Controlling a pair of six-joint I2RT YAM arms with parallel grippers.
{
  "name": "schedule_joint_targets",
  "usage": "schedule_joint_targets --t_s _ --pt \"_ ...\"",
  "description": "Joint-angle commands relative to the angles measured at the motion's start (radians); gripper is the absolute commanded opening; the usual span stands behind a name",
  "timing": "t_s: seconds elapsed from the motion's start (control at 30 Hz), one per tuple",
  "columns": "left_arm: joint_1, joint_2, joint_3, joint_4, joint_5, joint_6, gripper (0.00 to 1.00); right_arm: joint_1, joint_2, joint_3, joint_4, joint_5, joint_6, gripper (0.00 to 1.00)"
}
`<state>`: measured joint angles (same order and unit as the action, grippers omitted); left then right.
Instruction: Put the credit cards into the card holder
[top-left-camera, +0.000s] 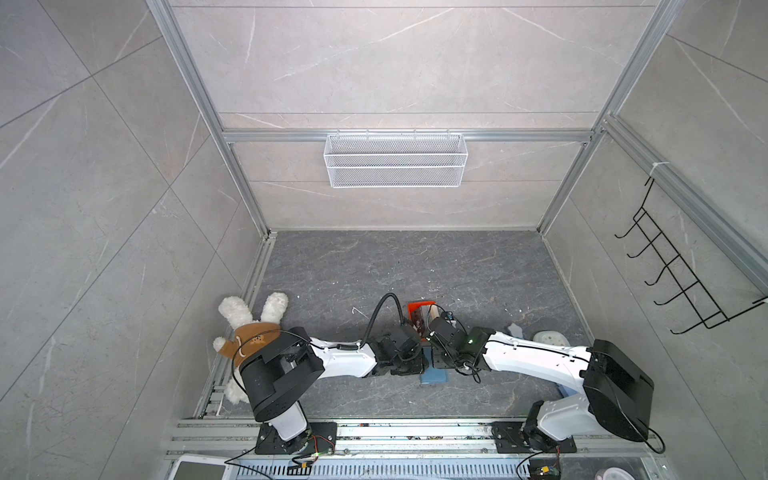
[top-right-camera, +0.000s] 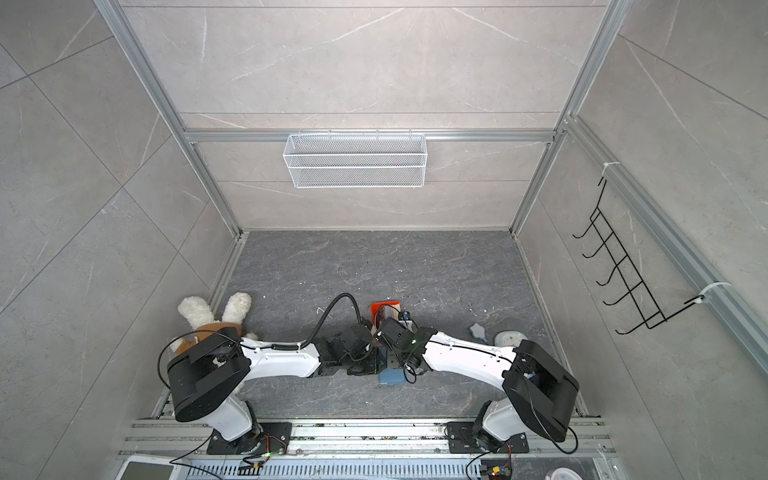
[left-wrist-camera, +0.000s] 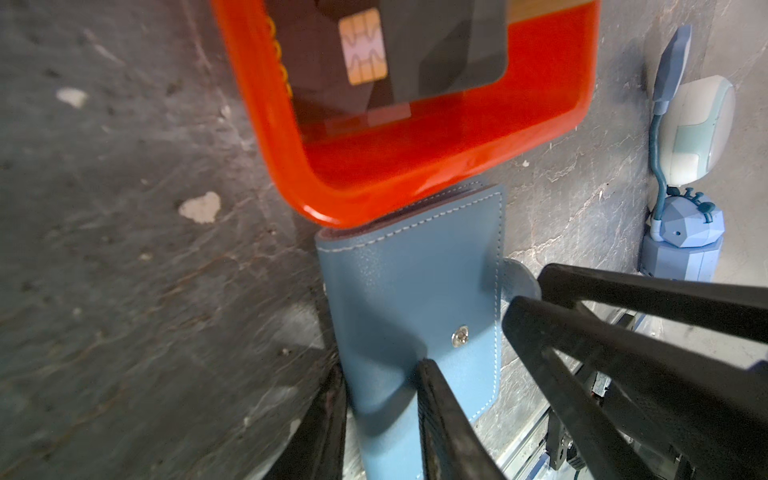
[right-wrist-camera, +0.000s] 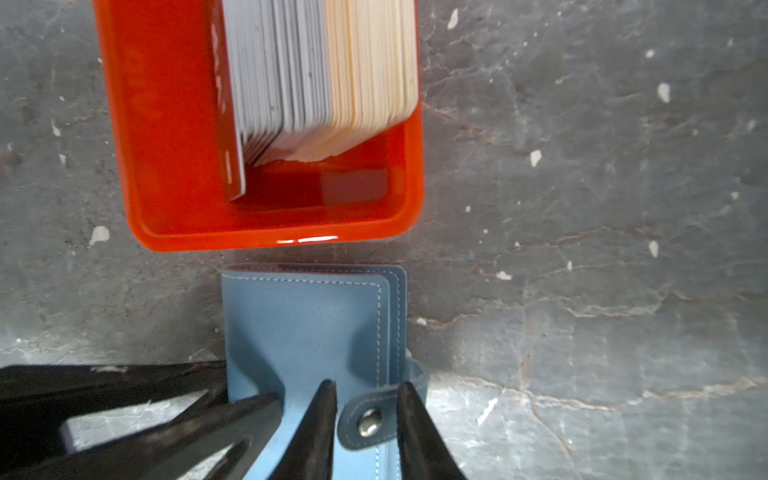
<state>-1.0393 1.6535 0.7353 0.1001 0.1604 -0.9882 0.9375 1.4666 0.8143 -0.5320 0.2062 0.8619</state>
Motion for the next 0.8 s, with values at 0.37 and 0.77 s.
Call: schedule_joint_targets --t_s 0.37,0.77 --pt "-0.005 0.002 -0.014 -0.007 0.011 0.003 0.30 0.012 -0.101 -0.028 -0.092 0.062 0.053 0.22" --pt "-0.005 -0.028 -0.034 -0.004 -0.008 0.014 0.29 0.011 -0.113 -0.056 -0.098 0.058 0.078 0.18"
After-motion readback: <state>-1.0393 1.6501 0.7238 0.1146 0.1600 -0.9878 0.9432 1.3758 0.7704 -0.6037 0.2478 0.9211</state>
